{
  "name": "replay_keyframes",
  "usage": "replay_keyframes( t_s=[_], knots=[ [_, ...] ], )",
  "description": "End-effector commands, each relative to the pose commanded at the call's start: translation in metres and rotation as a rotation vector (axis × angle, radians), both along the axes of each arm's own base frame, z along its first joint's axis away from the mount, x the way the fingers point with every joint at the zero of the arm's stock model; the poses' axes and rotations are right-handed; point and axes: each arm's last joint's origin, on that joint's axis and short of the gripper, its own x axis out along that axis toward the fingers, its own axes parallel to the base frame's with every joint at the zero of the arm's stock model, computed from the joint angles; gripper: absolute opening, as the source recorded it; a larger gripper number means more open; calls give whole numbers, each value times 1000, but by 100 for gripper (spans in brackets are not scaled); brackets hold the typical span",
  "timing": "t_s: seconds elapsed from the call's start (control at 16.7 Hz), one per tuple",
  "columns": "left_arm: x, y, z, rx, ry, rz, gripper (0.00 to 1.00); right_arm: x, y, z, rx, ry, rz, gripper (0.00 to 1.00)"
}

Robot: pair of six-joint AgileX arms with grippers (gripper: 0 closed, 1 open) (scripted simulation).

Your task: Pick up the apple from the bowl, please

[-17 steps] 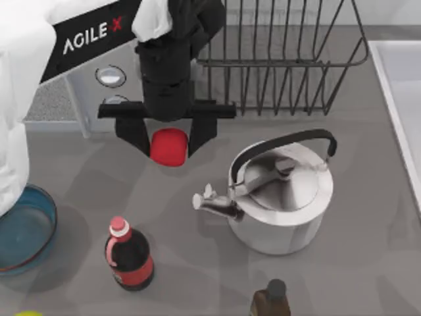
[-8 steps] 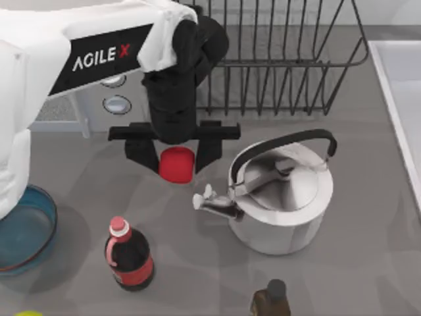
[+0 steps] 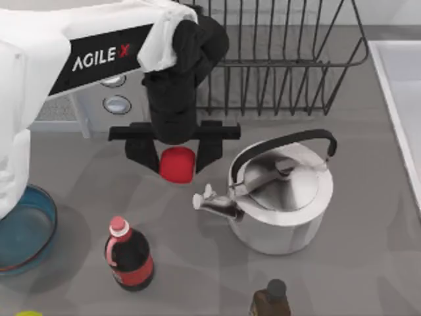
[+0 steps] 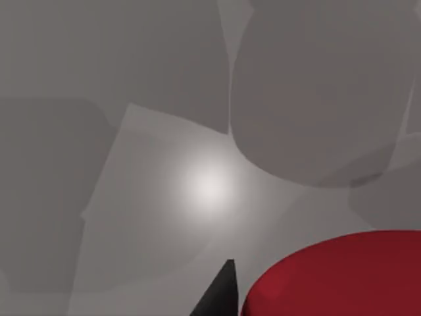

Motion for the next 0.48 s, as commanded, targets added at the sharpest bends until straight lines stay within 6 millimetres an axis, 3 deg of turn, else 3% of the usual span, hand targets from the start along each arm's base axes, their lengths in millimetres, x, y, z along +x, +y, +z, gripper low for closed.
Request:
replay_keyframes(
  t_s=[0.42,0.48],
  knots=[
    [0,0,0,0,0,0,98,0,0,0,0,0,0,100],
    [0,0,0,0,0,0,100,0,0,0,0,0,0,100]
  ],
)
